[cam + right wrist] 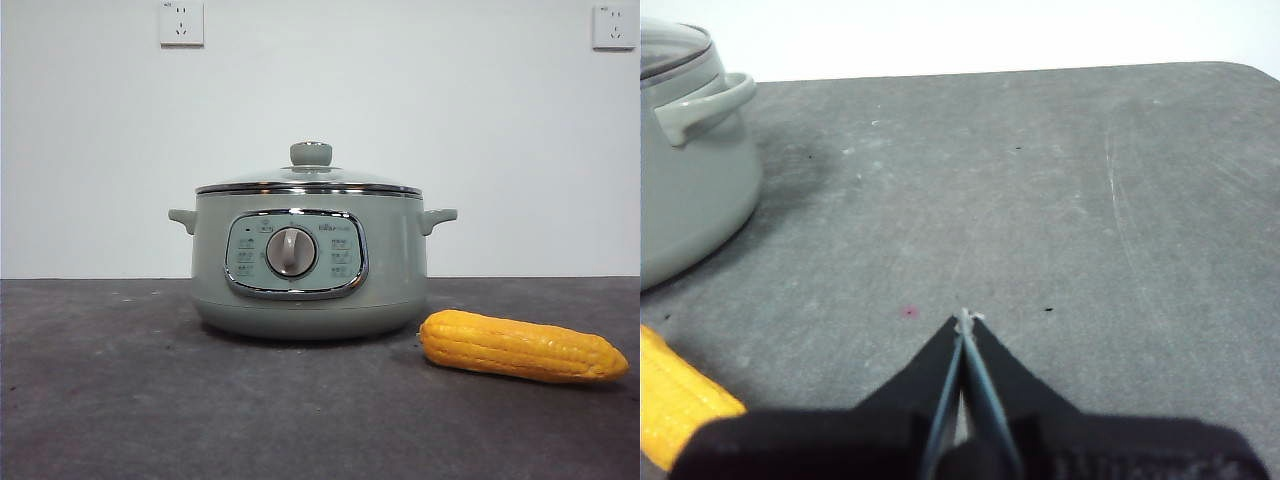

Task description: Pick up the corn,open the lid,put the corn in the pot,close the lid

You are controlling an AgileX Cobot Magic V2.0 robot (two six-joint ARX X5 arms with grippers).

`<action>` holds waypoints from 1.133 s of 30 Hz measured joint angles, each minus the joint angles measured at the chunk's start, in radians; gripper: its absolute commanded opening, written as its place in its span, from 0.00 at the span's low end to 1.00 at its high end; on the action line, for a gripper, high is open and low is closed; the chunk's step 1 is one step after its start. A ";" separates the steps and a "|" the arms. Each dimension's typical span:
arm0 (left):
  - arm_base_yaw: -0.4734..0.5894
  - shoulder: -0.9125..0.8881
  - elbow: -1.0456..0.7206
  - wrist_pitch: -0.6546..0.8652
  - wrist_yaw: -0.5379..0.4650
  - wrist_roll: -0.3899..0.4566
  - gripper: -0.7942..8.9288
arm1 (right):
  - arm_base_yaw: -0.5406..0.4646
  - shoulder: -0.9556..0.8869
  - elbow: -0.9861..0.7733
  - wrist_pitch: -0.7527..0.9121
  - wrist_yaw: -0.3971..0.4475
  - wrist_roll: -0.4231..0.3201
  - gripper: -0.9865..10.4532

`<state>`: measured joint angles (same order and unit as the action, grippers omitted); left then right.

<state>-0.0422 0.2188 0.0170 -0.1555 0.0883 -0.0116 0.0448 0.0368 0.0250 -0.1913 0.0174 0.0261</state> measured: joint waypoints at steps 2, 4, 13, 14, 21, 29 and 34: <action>0.000 0.000 0.000 0.000 0.000 0.000 0.08 | 0.000 0.000 0.000 0.001 0.000 0.001 0.09; 0.000 0.000 0.000 0.000 0.000 0.000 0.08 | 0.000 0.000 0.000 0.001 0.000 0.011 0.09; 0.000 0.000 0.000 0.000 0.000 0.000 0.08 | 0.000 0.000 0.000 0.002 -0.001 0.105 0.08; 0.000 0.000 0.000 0.000 0.000 0.000 0.08 | 0.000 0.000 0.000 0.003 -0.001 0.124 0.08; 0.000 0.010 0.019 -0.001 0.014 -0.001 0.08 | 0.000 0.003 0.039 -0.032 -0.019 0.215 0.08; 0.000 0.073 0.162 0.000 0.057 -0.032 0.08 | 0.000 0.105 0.268 -0.118 -0.079 0.251 0.08; 0.000 0.159 0.270 -0.037 0.158 -0.067 0.08 | 0.000 0.233 0.444 -0.237 -0.079 0.251 0.08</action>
<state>-0.0422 0.3775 0.2871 -0.1925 0.2459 -0.0784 0.0452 0.2699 0.4686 -0.4282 -0.0616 0.2775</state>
